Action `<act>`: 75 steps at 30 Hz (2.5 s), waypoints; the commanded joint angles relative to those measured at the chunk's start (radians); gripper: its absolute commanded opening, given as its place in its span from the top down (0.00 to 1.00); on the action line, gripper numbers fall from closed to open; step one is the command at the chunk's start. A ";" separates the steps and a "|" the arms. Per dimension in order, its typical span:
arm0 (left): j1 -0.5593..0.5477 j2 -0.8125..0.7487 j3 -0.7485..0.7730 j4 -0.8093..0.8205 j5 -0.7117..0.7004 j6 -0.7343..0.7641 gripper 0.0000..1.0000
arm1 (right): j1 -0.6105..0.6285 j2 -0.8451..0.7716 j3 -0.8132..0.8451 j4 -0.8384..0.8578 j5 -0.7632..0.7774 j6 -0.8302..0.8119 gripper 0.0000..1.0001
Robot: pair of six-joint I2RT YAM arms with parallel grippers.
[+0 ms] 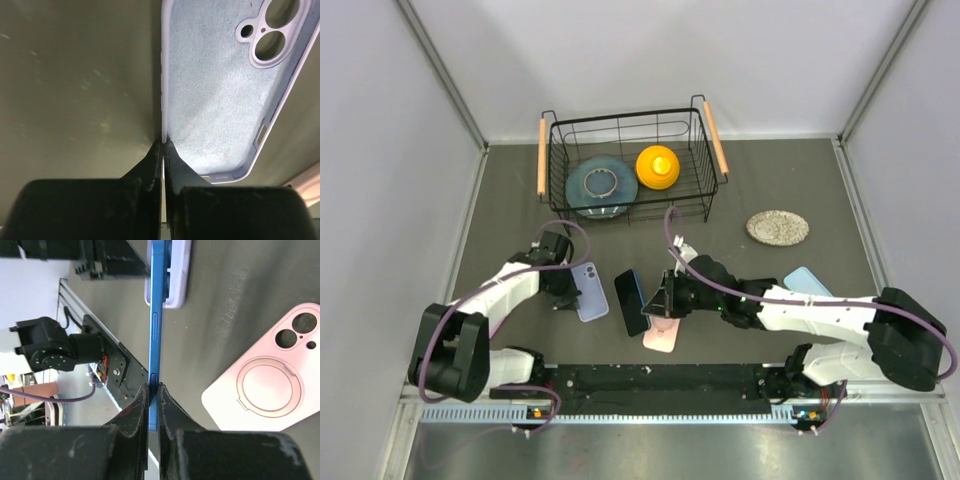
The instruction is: Put the phone into the phone case
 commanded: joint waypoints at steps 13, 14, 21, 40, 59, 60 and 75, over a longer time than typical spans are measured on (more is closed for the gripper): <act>-0.182 -0.108 -0.074 0.052 0.154 -0.080 0.81 | -0.004 -0.059 0.004 0.095 0.043 0.038 1.00; -0.182 -0.114 -0.059 0.010 0.139 -0.080 0.73 | -0.004 -0.049 0.013 0.097 0.037 0.033 1.00; -0.180 -0.212 0.119 -0.169 -0.028 -0.069 0.28 | -0.003 0.033 0.056 0.137 -0.012 0.050 1.00; 0.010 -0.194 0.029 -0.029 0.058 -0.044 1.00 | 0.008 0.334 0.265 0.197 -0.062 0.115 1.00; 0.010 -0.082 -0.098 0.107 0.127 -0.058 1.00 | 0.008 0.452 0.262 0.217 -0.098 0.129 1.00; 0.010 -0.079 -0.101 0.110 0.127 -0.058 1.00 | 0.007 0.457 0.257 0.221 -0.095 0.129 1.00; 0.009 -0.050 -0.140 0.166 0.202 -0.063 1.00 | 0.003 0.514 0.251 0.179 -0.062 0.095 1.00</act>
